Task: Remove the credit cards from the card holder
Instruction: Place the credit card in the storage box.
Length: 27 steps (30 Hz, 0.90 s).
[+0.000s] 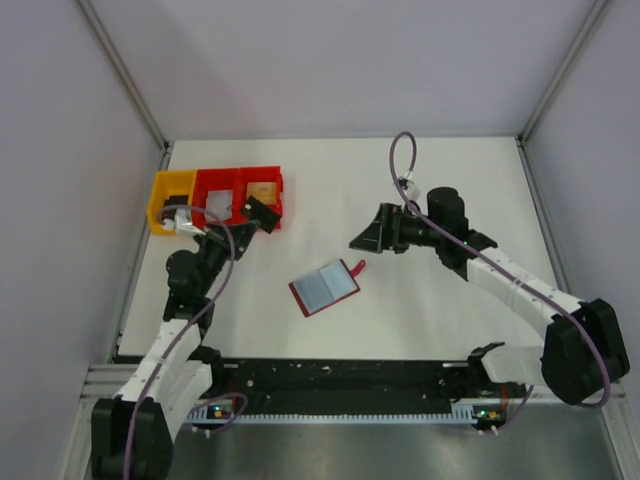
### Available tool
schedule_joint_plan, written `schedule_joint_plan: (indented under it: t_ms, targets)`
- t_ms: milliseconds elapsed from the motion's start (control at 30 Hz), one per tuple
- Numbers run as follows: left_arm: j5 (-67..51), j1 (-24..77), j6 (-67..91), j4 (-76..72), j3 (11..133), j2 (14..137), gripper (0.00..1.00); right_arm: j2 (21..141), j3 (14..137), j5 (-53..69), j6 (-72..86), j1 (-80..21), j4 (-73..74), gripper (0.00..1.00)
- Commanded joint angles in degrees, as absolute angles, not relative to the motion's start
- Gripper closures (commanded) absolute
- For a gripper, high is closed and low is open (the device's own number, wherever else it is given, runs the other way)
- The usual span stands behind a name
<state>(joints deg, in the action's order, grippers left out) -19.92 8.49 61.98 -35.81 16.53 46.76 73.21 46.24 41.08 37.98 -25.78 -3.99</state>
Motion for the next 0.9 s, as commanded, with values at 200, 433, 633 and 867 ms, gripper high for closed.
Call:
schedule_joint_plan:
  t_ms: [200,433,633,867]
  targets:
    - [-13.80,-16.15,58.45,-28.12,22.75,53.85,1.00,66.62,46.15,24.09,24.44,-25.22,8.26,0.03]
    - [-12.40,-25.57,58.19,-29.09,33.30,69.06,1.00,64.78,44.56,16.62,20.13,-28.29,9.23,0.03]
    - [-12.30,-26.81,57.21,-28.47,43.49,83.03,1.00,64.77,44.56,16.00,18.99,-29.36,9.49,0.03]
    - [-11.60,-27.07,59.24,-30.15,50.00,96.05,0.91,66.18,44.82,17.14,18.54,-29.36,9.93,0.03]
